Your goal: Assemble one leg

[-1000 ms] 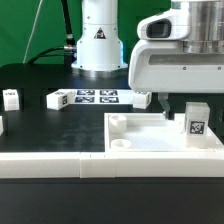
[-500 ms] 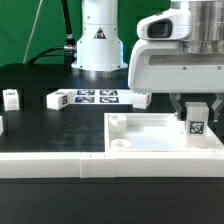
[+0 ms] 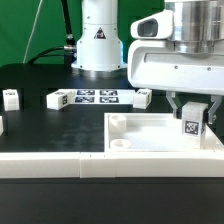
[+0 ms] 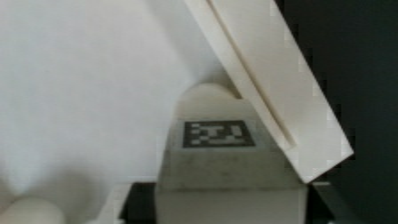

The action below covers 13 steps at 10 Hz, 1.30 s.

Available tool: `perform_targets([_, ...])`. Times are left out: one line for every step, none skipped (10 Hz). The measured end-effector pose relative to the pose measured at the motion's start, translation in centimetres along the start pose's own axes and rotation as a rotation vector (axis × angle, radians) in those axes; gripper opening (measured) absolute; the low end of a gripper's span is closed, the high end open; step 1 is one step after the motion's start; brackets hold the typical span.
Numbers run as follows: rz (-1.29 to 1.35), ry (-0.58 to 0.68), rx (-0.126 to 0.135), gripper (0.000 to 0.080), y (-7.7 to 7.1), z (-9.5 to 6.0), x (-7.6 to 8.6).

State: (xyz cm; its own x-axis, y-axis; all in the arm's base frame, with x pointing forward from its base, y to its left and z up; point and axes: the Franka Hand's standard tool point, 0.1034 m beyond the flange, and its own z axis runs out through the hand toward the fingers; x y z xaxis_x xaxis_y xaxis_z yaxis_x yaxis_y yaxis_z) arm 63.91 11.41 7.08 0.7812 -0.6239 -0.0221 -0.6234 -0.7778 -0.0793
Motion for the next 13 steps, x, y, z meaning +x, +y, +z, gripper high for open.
perform_targets([0.182, 0.003, 0.001, 0.0291, 0.04, 0.0, 0.0])
perform_targets([0.327, 0.017, 0.022, 0.0291, 0.17, 0.01, -0.07])
perform_targets([0.442, 0.027, 0.033, 0.0291, 0.23, 0.04, -0.18])
perform_targets([0.647, 0.024, 0.04, 0.0291, 0.23, 0.04, -0.34])
perform_targets([0.797, 0.023, 0.042, 0.0291, 0.22, 0.04, -0.41])
perform_targets([0.904, 0.028, 0.042, 0.0292, 0.17, 0.05, -0.48])
perform_targets([1.005, 0.025, 0.045, 0.0292, 0.18, 0.05, -0.47])
perform_targets([1.062, 0.015, 0.047, 0.0292, 0.24, 0.05, -0.4])
perform_targets([1.094, 0.011, 0.045, 0.0292, 0.2, 0.06, -0.39])
perform_targets([1.133, 0.011, 0.047, 0.0292, 0.16, 0.06, -0.43])
perform_targets([1.111, 0.011, 0.046, 0.0292, 0.18, 0.11, -0.44])
perform_targets([1.068, 0.012, 0.045, 0.05, 0.2, 0.13, -0.44])
perform_targets([0.988, 0.014, 0.044, 0.06, 0.38, 0.13, -0.24])
